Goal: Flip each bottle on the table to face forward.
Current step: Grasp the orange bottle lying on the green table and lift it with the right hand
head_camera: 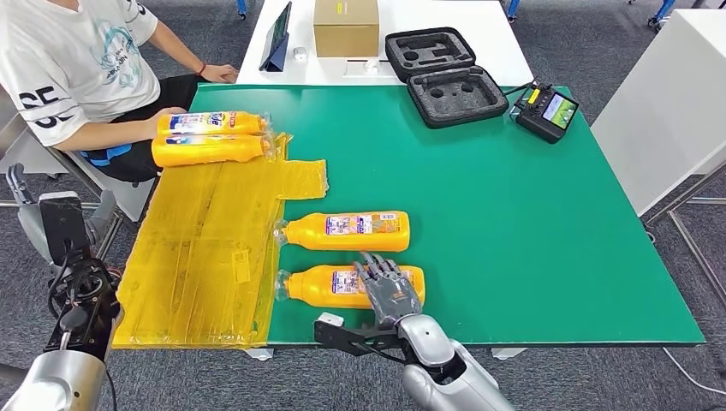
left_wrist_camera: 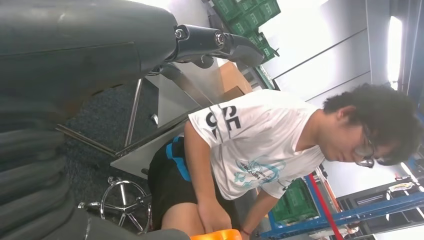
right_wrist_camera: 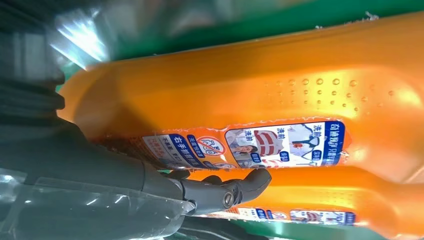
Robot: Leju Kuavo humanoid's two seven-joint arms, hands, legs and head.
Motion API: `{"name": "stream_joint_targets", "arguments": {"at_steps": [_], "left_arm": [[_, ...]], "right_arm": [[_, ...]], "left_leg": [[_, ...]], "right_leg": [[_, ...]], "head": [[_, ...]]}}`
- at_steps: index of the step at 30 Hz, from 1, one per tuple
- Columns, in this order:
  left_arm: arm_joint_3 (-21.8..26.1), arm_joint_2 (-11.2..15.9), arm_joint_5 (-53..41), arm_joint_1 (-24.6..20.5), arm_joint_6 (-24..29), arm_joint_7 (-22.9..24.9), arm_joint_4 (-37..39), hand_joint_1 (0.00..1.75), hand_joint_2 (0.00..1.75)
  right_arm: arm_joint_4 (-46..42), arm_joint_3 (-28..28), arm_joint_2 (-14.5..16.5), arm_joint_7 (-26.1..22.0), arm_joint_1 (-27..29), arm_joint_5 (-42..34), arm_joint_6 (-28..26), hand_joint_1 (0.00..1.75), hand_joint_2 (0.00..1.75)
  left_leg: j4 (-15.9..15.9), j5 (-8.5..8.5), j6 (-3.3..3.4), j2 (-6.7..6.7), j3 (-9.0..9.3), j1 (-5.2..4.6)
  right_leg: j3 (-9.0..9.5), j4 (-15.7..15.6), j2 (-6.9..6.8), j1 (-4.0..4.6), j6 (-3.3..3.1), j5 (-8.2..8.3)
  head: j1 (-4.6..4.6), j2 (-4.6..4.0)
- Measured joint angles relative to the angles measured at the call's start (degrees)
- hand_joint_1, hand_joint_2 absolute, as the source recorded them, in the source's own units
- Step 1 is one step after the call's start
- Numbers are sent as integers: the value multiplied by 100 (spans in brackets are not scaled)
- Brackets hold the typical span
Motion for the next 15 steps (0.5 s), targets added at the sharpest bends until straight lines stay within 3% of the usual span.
{"name": "stream_joint_targets", "arguments": {"at_steps": [2, 15], "left_arm": [[0, 0, 26, 28, 0, 0, 0, 0, 175], [-44, -29, 181, 109, -64, 0, 1, 0, 175]], "right_arm": [[25, -46, 0, -55, -23, -72, 3, 175, 175], [133, -211, 27, -664, -236, -725, 183, 175, 175]], "left_leg": [[0, 0, 0, 0, 0, 0], [0, 0, 0, 7, 4, 1]], "right_leg": [[1, 0, 0, 0, 0, 0], [2, 0, 4, 1, 0, 0]], "head": [[0, 0], [1, 0]]}}
